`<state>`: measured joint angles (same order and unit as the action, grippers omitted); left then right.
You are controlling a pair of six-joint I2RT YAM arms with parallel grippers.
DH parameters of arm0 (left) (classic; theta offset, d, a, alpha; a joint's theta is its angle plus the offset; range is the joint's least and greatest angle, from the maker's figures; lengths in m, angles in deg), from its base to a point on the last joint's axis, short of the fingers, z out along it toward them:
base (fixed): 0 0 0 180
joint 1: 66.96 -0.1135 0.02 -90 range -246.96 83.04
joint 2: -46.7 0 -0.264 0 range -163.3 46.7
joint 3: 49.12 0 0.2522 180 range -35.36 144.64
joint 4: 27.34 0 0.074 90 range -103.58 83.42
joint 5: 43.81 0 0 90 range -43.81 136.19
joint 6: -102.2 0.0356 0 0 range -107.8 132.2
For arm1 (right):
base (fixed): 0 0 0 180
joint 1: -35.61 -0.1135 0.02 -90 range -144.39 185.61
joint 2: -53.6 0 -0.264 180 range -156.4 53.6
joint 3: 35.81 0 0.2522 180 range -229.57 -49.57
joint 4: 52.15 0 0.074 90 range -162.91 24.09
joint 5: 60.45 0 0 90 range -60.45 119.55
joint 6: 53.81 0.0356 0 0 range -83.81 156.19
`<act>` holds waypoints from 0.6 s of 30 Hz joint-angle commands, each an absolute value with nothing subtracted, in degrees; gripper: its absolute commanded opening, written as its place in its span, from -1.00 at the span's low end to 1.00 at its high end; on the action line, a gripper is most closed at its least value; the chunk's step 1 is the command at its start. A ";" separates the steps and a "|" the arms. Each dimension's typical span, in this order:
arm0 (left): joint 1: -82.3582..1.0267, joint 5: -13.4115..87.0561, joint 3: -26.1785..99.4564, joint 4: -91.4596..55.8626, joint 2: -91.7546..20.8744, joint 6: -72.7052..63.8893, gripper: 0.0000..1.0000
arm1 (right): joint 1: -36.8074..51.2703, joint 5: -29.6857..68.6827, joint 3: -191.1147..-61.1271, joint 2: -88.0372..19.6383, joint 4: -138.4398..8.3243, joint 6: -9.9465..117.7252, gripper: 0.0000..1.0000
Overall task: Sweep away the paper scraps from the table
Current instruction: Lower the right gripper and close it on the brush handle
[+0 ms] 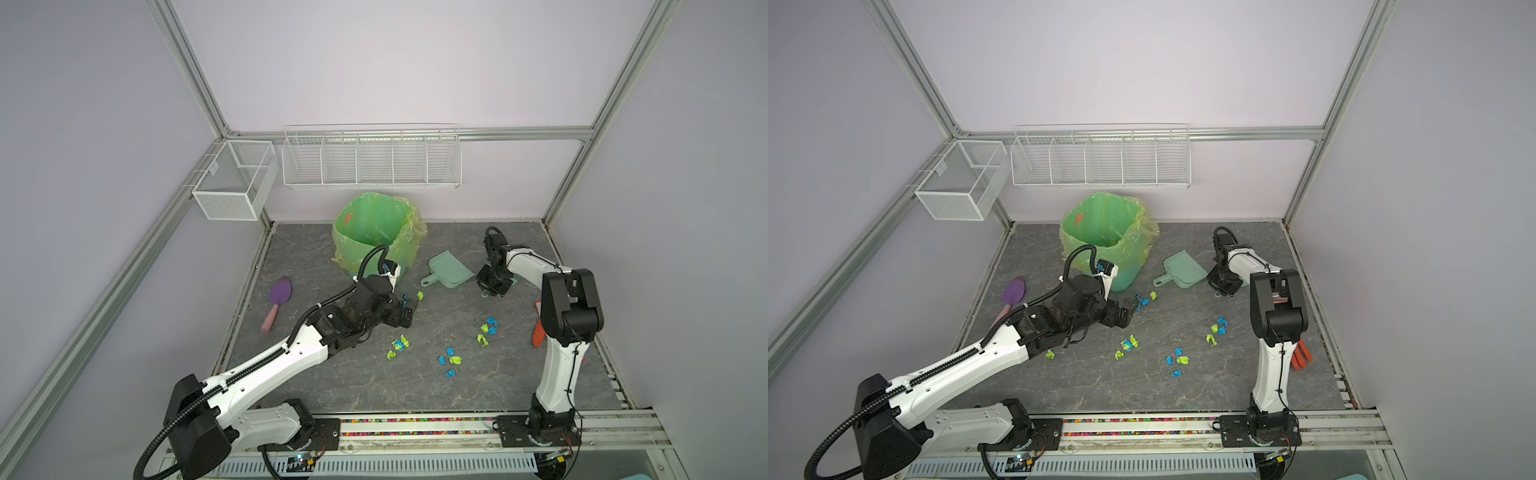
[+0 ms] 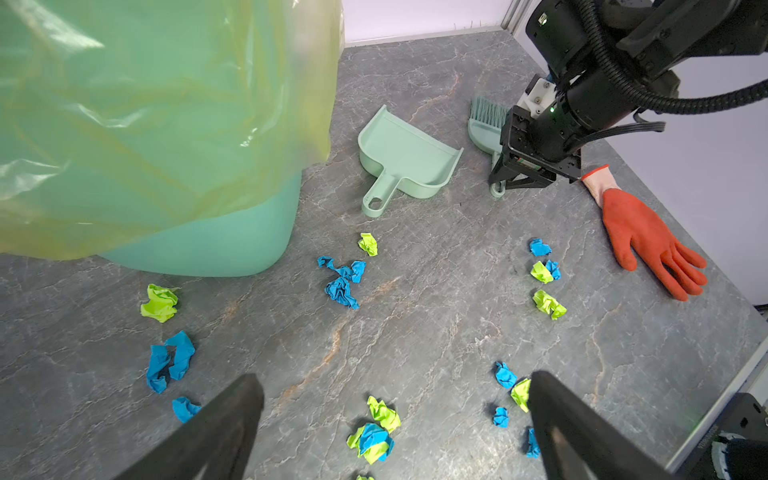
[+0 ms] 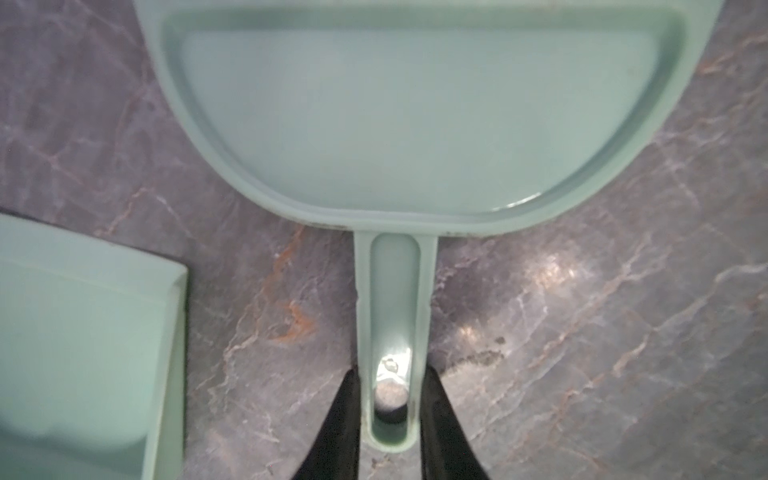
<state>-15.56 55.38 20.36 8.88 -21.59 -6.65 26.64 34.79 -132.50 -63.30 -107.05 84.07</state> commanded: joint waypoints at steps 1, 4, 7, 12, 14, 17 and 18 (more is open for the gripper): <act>-15.36 56.46 20.45 9.55 -22.32 -7.31 0.99 | 26.96 33.52 -130.08 -65.17 -105.68 83.09 -0.73; -15.32 56.65 20.75 9.90 -22.87 -7.49 0.99 | 27.11 33.75 -129.64 -64.03 -105.56 81.85 -0.81; -15.36 56.90 20.93 10.03 -23.39 -7.90 0.99 | 27.26 33.90 -128.06 -61.86 -104.34 80.59 -0.83; -15.34 57.87 21.85 10.78 -23.93 -9.15 0.99 | 27.53 33.61 -125.37 -57.59 -102.32 76.78 -0.88; -15.34 57.89 21.91 10.43 -23.63 -9.23 0.99 | 27.57 34.48 -123.66 -55.43 -101.51 75.47 -0.88; -15.36 57.97 22.66 10.69 -23.48 -9.47 0.99 | 27.59 34.99 -121.69 -52.59 -100.57 74.13 -0.87; -15.36 58.05 22.98 10.92 -23.60 -9.57 0.99 | 27.62 35.00 -121.24 -51.83 -100.38 73.70 -0.87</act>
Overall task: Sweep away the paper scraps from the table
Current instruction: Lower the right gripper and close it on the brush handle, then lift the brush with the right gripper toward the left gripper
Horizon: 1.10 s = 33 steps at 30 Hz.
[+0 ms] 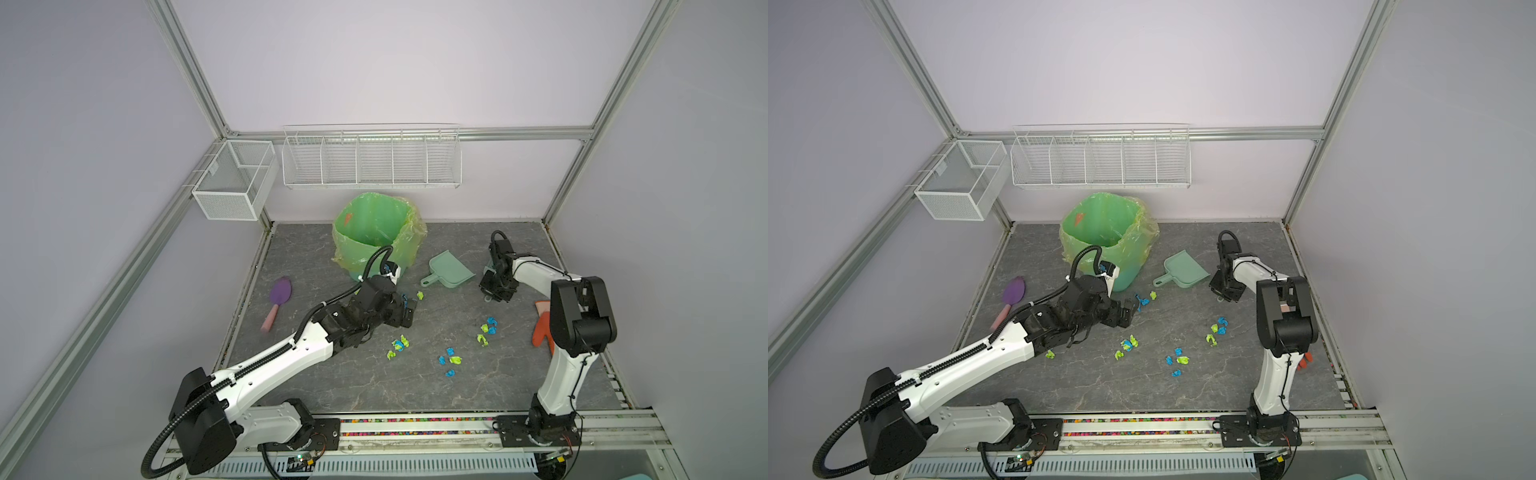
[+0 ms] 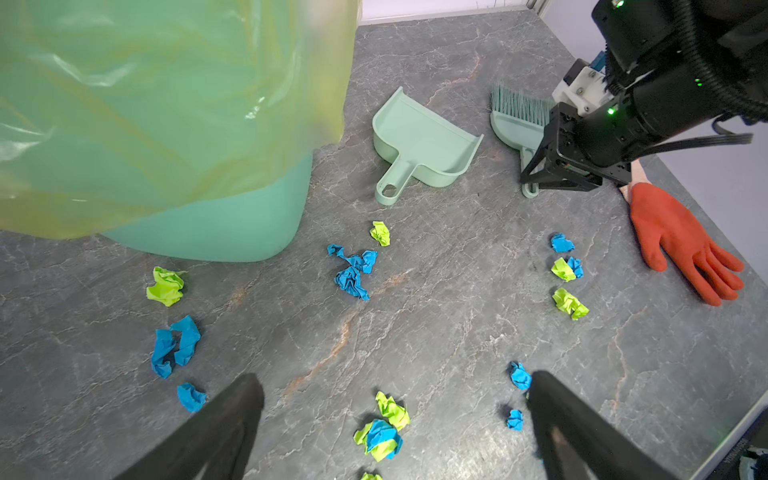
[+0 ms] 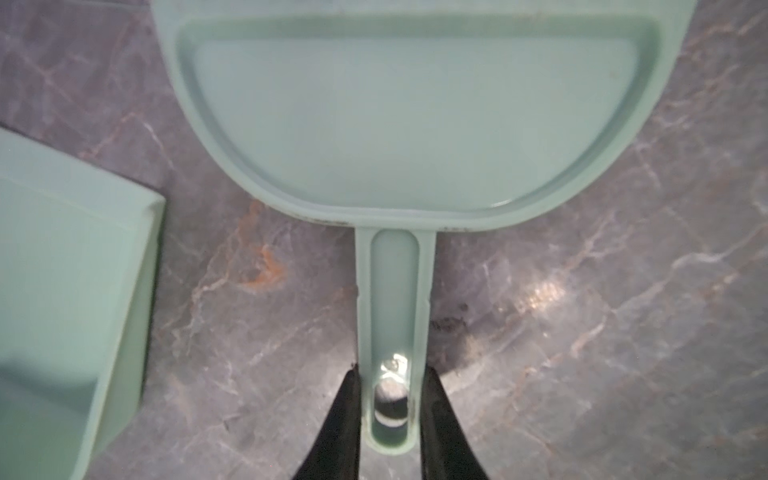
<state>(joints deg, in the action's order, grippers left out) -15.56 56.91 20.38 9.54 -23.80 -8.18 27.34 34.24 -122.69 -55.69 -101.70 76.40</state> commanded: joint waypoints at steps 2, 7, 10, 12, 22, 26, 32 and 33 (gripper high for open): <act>-15.34 58.15 23.67 11.30 -23.95 -10.01 0.99 | 27.62 34.84 -120.42 -50.14 -100.31 72.58 -0.87; -15.36 58.74 24.08 11.47 -23.89 -11.87 0.99 | 27.66 34.75 -118.02 -45.93 -99.74 70.20 -0.88; -15.36 59.28 23.49 10.97 -23.44 -13.13 0.99 | 27.86 33.94 -116.96 -43.62 -99.37 69.19 -0.88; -15.33 59.55 23.22 10.89 -23.17 -14.24 0.99 | 27.88 33.19 -116.25 -42.03 -99.20 68.64 -0.87; -15.36 61.10 25.03 14.44 -21.35 -15.23 0.99 | 27.79 29.22 -114.02 -35.20 -98.33 64.77 -0.88; -15.36 60.58 25.43 14.13 -20.62 -14.64 0.99 | 27.79 27.75 -112.18 -31.85 -97.53 62.99 -0.87; -15.35 58.57 27.00 12.72 -22.20 -13.47 0.99 | 27.44 26.94 -111.02 -28.44 -97.72 60.82 -0.87; -15.36 58.51 27.56 12.54 -22.90 -13.46 0.99 | 27.36 26.57 -110.71 -27.93 -97.63 60.59 -0.87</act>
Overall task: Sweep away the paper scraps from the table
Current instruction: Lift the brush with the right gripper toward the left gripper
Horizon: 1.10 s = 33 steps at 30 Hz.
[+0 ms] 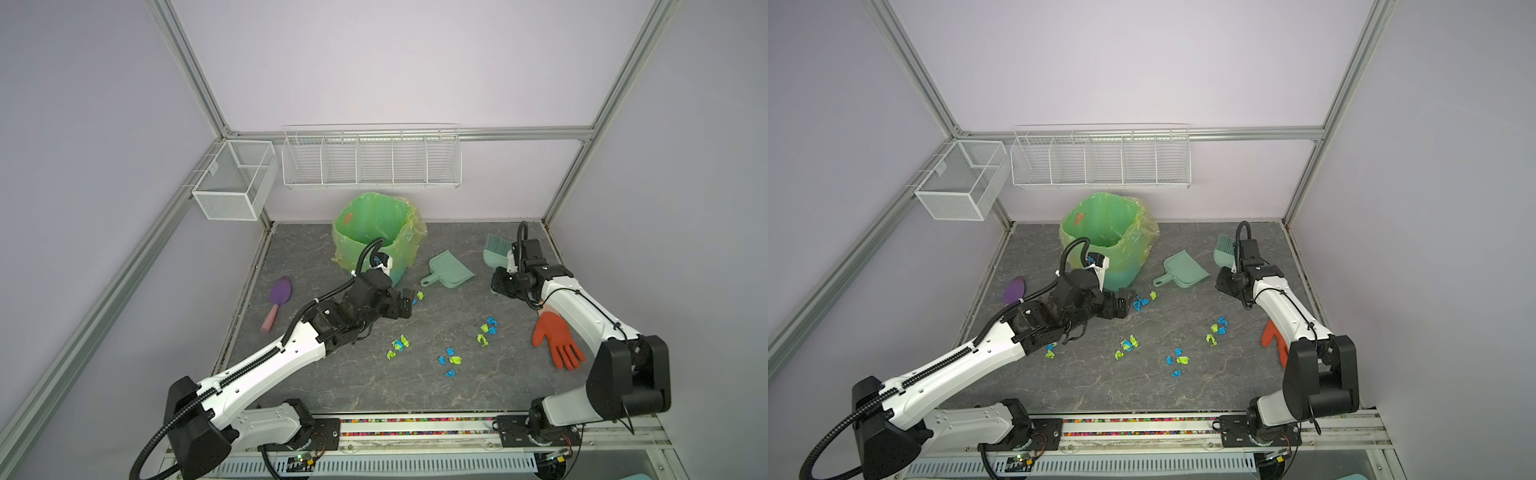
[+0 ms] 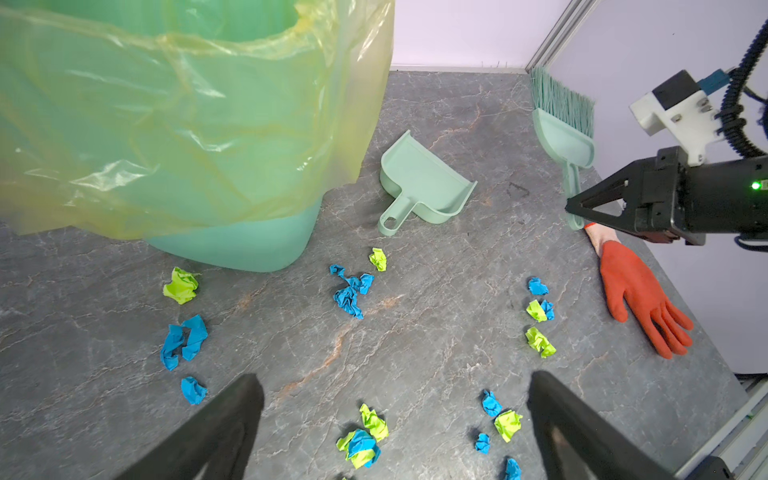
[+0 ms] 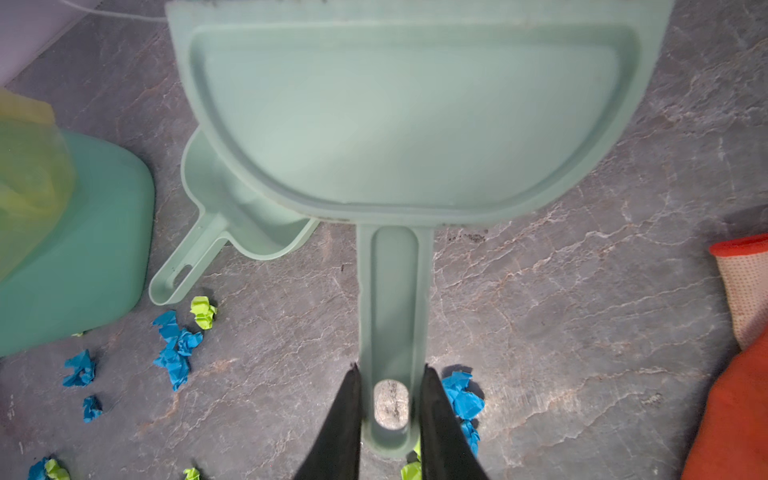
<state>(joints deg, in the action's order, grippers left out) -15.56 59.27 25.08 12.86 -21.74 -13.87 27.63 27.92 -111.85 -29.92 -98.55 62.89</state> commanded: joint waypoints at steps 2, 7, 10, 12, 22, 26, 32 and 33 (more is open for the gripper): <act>-15.36 57.86 29.00 12.14 -24.46 -12.82 0.99 | 27.19 25.74 -110.31 -27.23 -97.12 59.83 -0.87; -15.37 56.87 32.54 9.39 -29.82 -11.13 0.99 | 26.69 24.18 -109.86 -26.34 -96.84 58.06 -0.87; -15.45 55.80 36.03 9.46 -33.83 -10.41 0.99 | 26.31 23.61 -109.45 -25.70 -96.83 56.94 -0.87; -15.51 55.16 37.80 9.48 -36.06 -10.32 0.99 | 26.30 23.41 -108.82 -25.11 -96.26 56.19 -0.87; -17.40 50.25 40.46 6.35 -41.80 -11.69 0.99 | 25.27 21.64 -107.05 -22.95 -94.38 54.86 -0.87; -17.51 47.93 40.21 4.27 -42.55 -12.60 0.99 | 24.39 21.12 -106.71 -22.13 -94.30 55.00 -0.87; -17.67 45.48 41.89 4.14 -44.38 -13.06 0.99 | 22.01 20.49 -104.82 -19.06 -93.47 56.00 -0.87; -17.74 45.07 42.13 4.04 -44.60 -13.19 0.99 | 21.62 20.50 -104.49 -18.48 -93.32 56.17 -0.87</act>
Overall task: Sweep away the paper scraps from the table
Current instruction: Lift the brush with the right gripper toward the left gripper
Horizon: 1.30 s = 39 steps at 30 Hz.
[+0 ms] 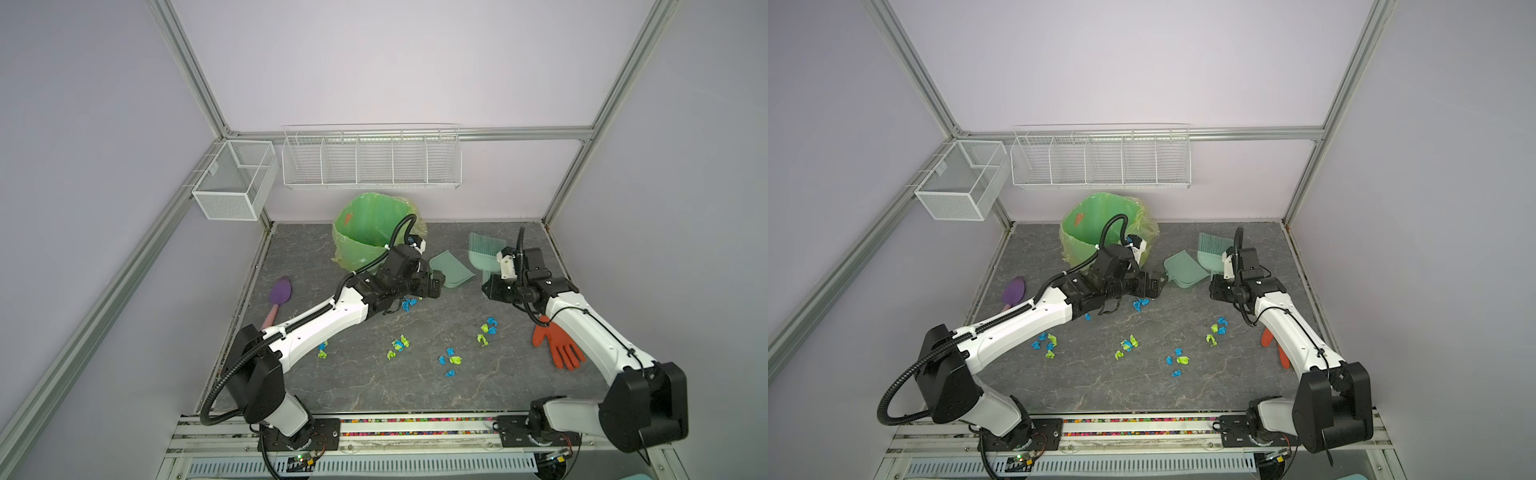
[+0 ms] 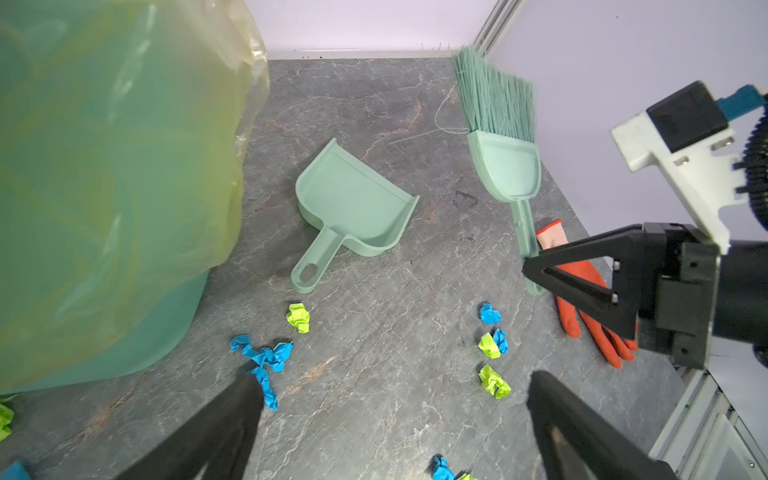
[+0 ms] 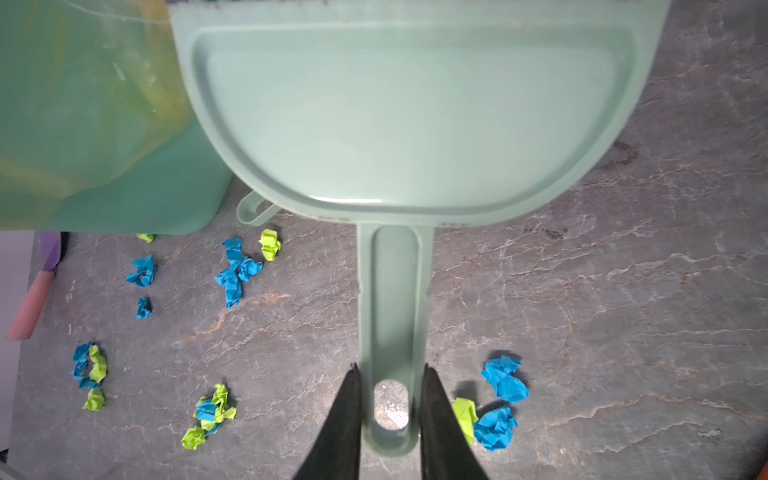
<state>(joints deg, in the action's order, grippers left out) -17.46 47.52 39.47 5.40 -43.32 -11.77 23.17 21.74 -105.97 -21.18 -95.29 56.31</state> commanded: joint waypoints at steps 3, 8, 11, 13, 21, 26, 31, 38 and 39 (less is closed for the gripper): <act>-17.76 43.85 42.65 2.99 -45.42 -14.24 0.99 | 20.62 20.50 -103.44 -16.54 -92.97 56.41 -0.88; -17.75 42.31 43.69 2.66 -46.78 -15.74 0.99 | 19.55 19.90 -101.42 -13.73 -92.35 56.36 -0.87; -17.77 41.03 44.08 2.27 -47.48 -16.92 0.99 | 18.50 19.49 -100.28 -12.09 -91.32 56.37 -0.88; -17.76 39.82 43.93 1.43 -47.84 -17.74 0.99 | 18.27 19.37 -98.17 -11.33 -90.88 56.48 -0.87; -17.77 35.58 44.53 -1.63 -50.12 -20.85 0.98 | 17.73 16.86 -95.86 -10.08 -87.94 57.17 -0.87; -17.73 33.22 44.74 -4.32 -51.40 -22.76 0.88 | 17.42 15.90 -95.60 -9.42 -87.45 57.26 -0.88; -17.74 32.56 45.47 -5.65 -52.77 -23.31 0.68 | 16.94 15.09 -95.27 -8.48 -87.18 57.35 -0.87; -17.74 31.13 47.48 -7.15 -55.20 -24.51 0.54 | 16.56 14.98 -94.18 -7.83 -86.74 57.32 -0.87; -17.71 31.12 47.73 -7.32 -55.54 -24.55 0.53 | 16.46 15.10 -94.00 -7.83 -86.56 57.37 -0.87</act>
<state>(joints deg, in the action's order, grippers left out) -17.46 32.22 45.91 -5.44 -54.37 -23.37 16.98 16.14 -94.95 -8.72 -88.30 57.18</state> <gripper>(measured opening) 0.768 0.221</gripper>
